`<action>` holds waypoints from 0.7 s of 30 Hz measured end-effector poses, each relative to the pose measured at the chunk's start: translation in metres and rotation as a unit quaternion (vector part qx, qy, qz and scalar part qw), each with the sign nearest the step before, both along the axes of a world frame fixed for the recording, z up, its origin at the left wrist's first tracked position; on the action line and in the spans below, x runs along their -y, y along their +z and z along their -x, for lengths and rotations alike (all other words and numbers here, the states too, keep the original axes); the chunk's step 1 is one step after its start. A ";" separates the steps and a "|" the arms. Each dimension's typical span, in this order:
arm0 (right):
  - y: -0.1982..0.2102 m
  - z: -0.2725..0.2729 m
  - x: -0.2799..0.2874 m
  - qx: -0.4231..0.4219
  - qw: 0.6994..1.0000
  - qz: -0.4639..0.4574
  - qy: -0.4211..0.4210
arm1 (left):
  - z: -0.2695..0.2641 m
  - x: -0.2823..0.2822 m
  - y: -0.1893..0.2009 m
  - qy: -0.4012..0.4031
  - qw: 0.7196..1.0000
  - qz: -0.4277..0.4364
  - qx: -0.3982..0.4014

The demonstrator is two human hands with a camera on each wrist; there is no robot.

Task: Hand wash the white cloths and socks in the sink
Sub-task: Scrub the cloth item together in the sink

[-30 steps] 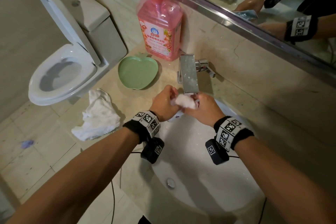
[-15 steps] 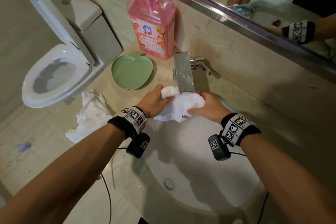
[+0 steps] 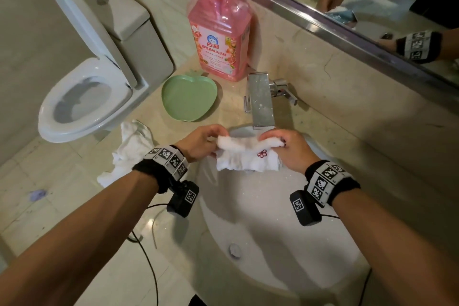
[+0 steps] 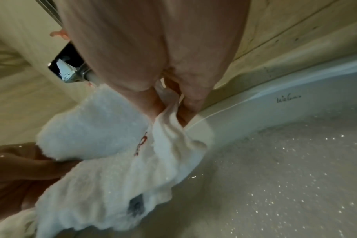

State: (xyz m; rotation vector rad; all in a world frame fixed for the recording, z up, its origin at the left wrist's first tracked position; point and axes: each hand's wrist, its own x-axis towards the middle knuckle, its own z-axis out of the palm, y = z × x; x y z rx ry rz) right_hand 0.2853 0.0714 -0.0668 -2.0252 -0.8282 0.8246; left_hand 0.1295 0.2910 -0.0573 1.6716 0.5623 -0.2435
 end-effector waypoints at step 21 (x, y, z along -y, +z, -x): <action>0.010 -0.009 -0.009 -0.037 0.980 0.120 0.155 | -0.045 0.027 0.010 -0.198 0.933 -0.300 -0.022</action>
